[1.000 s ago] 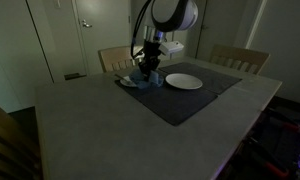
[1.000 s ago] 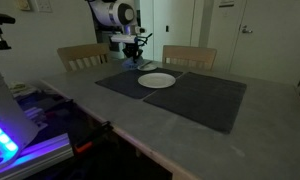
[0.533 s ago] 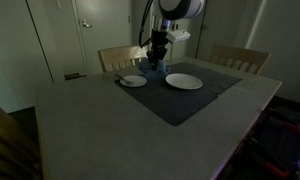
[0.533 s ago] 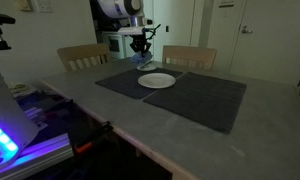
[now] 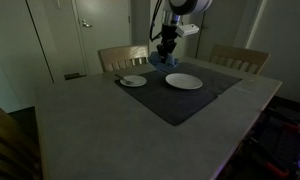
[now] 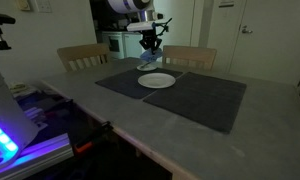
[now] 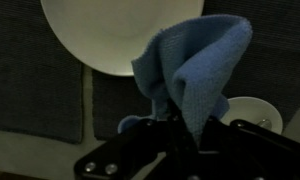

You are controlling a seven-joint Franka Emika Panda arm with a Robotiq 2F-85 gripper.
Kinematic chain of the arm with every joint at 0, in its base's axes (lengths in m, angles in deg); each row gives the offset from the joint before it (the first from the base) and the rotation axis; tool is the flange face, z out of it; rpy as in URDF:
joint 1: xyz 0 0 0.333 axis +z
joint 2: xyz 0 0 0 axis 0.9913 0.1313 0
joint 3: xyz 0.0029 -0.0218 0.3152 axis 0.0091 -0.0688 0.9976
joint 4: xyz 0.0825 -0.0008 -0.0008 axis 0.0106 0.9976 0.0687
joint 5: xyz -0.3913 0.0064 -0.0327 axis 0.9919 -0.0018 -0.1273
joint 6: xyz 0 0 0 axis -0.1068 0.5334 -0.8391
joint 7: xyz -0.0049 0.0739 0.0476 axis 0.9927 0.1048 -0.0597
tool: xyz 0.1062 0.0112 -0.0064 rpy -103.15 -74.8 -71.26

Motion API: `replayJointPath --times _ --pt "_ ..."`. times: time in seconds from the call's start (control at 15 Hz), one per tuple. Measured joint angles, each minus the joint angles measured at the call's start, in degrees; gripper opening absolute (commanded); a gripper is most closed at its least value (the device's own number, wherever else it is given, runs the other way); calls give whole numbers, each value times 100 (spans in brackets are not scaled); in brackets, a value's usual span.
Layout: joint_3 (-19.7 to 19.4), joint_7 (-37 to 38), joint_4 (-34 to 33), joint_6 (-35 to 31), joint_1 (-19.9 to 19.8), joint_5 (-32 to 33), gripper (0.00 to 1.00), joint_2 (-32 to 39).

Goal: Use the towel to wipe the plate

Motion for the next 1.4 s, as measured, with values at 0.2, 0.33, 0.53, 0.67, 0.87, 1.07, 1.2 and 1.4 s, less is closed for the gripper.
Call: replayJointPath --times 0.2,0.33,0.53,0.67,0.87,1.07,1.2,1.4 --pt "-40 -48 142 -118 -169 -17 12 -48" --pt "-31 -166 263 -244 -284 -75 12 -89" --pt "-20 -195 297 -276 -320 -82 3 -98" --pt "-10 -188 297 -276 -316 -82 3 -96" --pt "26 -257 240 80 -360 -370 3 -27" --pt "-12 -251 209 446 -510 -573 3 119" --pt "-168 -138 208 454 -550 -533 3 223" --pt "-419 168 197 333 -550 -375 3 383"
